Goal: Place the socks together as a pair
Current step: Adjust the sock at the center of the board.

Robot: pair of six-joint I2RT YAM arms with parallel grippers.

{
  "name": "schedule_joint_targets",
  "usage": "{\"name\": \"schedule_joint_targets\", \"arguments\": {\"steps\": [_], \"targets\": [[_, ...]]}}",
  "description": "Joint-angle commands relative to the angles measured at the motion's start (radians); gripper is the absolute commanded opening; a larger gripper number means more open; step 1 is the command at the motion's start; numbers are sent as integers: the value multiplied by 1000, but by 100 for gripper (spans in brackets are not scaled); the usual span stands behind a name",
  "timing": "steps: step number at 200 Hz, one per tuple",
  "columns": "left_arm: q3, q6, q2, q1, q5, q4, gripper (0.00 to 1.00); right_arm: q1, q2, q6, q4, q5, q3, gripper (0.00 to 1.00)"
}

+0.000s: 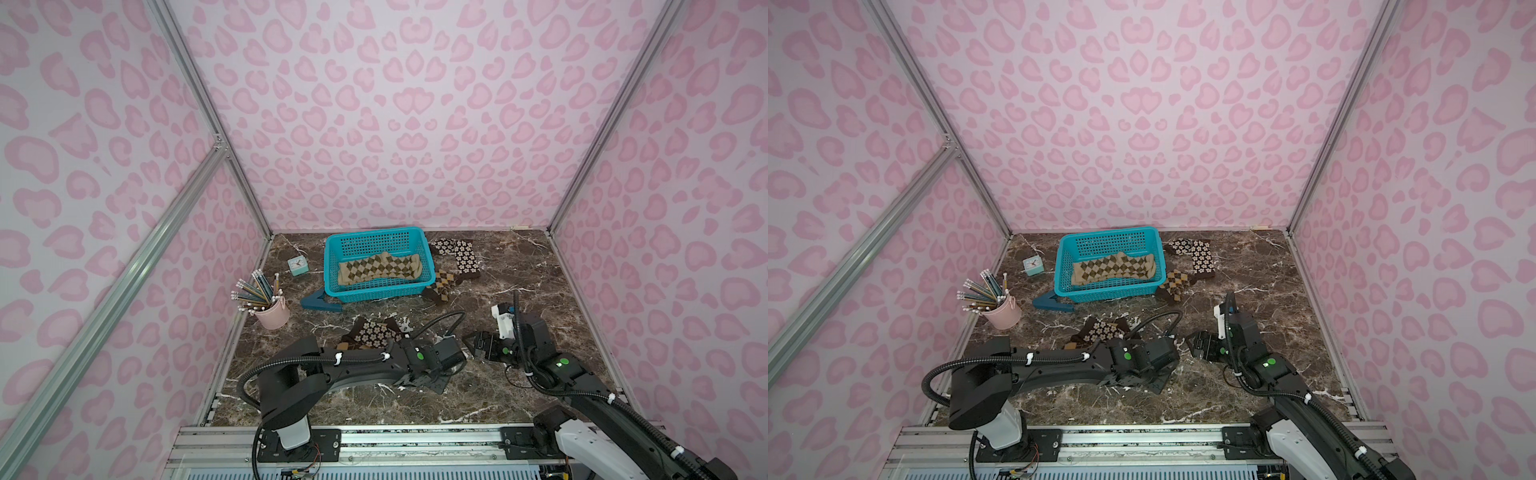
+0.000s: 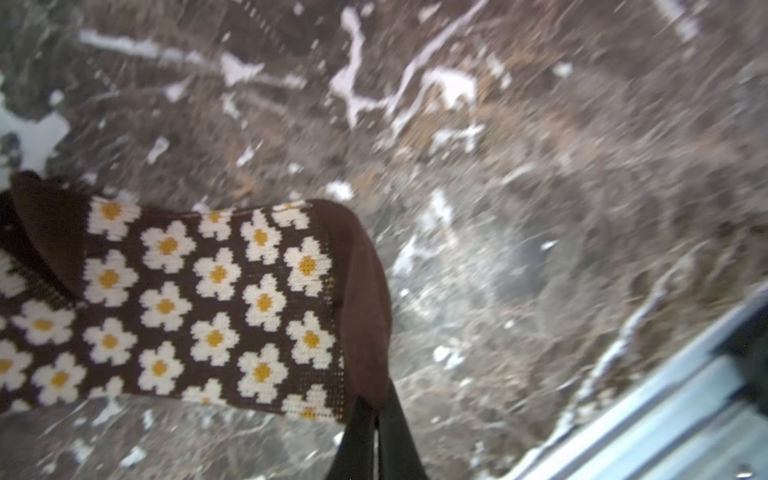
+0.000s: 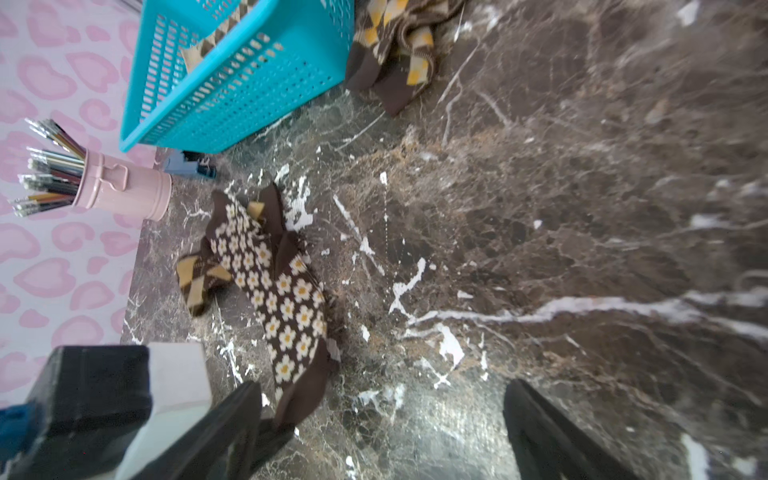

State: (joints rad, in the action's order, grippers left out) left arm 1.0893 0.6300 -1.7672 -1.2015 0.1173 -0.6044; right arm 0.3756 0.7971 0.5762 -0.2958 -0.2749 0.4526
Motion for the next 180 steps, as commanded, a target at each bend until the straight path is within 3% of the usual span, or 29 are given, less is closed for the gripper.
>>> {"name": "schedule_joint_targets", "arguments": {"steps": [1, 43, 55, 85, 103, 119, 134, 162, 180], "targets": [[85, 46, -52, 0, -102, 138, 5, -22, -38, -1, -26, 42, 26, 95], [182, 87, -178, 32, -175, 252, 12, -72, -101, 18, -46, 25, 14, 94], [169, 110, -172, 38, -200, 312, 23, -73, -116, 32, -48, 26, 8, 94], [129, 134, -92, 48, -194, 354, 67, -74, -164, 80, -60, 46, 0, 93], [72, 140, 12, 69, -168, 349, 83, -75, -180, 109, -49, 48, -15, 92], [12, 144, 124, 99, -111, 307, 86, -70, -166, 132, -6, -2, -48, 89], [-37, 146, 223, 134, -30, 227, 87, -16, -125, 174, 67, -42, -80, 79], [-137, 152, 399, 200, 103, 85, 88, 245, 23, 237, 169, 112, -64, 60], [-224, 165, 505, 273, 130, 38, 88, 350, 181, 256, 218, 166, -17, 45]]}}
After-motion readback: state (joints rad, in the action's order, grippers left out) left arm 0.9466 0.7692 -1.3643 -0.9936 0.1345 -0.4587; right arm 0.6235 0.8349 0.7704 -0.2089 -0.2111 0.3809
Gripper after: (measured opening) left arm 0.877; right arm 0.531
